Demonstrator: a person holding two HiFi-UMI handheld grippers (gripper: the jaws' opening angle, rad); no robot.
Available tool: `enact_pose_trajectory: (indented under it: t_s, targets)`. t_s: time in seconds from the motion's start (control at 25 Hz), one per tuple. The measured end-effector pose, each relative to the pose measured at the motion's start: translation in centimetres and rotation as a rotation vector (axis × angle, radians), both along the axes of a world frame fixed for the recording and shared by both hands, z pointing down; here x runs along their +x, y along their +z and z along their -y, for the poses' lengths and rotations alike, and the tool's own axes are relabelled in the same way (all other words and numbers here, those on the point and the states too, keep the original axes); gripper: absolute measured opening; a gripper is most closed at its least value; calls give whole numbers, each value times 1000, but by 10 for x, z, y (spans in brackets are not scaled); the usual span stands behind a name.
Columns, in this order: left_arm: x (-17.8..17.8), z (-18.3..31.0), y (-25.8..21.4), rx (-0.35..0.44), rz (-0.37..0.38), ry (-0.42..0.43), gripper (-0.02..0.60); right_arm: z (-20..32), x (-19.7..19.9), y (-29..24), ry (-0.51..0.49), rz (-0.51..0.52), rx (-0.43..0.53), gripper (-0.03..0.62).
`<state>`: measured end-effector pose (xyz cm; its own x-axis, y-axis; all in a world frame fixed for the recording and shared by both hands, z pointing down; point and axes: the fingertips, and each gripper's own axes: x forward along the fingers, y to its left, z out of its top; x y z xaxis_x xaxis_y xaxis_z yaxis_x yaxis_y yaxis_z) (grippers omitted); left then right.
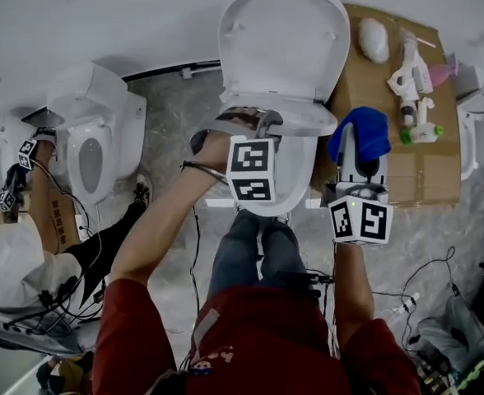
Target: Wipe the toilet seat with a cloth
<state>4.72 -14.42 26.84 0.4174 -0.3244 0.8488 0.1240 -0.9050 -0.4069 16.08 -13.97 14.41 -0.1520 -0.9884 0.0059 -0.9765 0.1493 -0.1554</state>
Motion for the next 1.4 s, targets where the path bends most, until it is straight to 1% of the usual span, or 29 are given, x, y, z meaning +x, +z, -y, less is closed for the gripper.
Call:
enact_pose_trajectory:
  t_s: [0.16, 0.32, 0.6, 0.68, 0.8, 0.92, 1.08, 1.28, 1.4]
  targets:
    - [-8, -46, 22, -62, 5, 7, 115, -11, -7, 6, -15, 5, -10, 58]
    - [-12, -74, 39, -129, -6, -6, 126, -17, -15, 15, -36, 8, -27, 58]
    - [-19, -114, 72, -293, 3, -19, 143, -22, -25, 44, -58, 8, -73, 58]
    - [-19, -126, 85, -342, 26, -10, 143, -24, -26, 55, -65, 7, -90, 58]
    - [-21, -142, 108, -394, 73, 18, 149, -26, -32, 74, -73, 5, -115, 58]
    - [-24, -165, 130, -483, 98, 24, 155, -36, -38, 96, -86, -3, -152, 58]
    - [-27, -186, 162, -618, 98, 4, 144, -46, -44, 129, -99, -14, -189, 58]
    - [-29, -204, 199, -719, 93, -18, 132, -50, -48, 165, -120, -20, -224, 58]
    - [-31, -216, 226, -790, 104, -33, 127, -51, -49, 188, -130, -24, -248, 58]
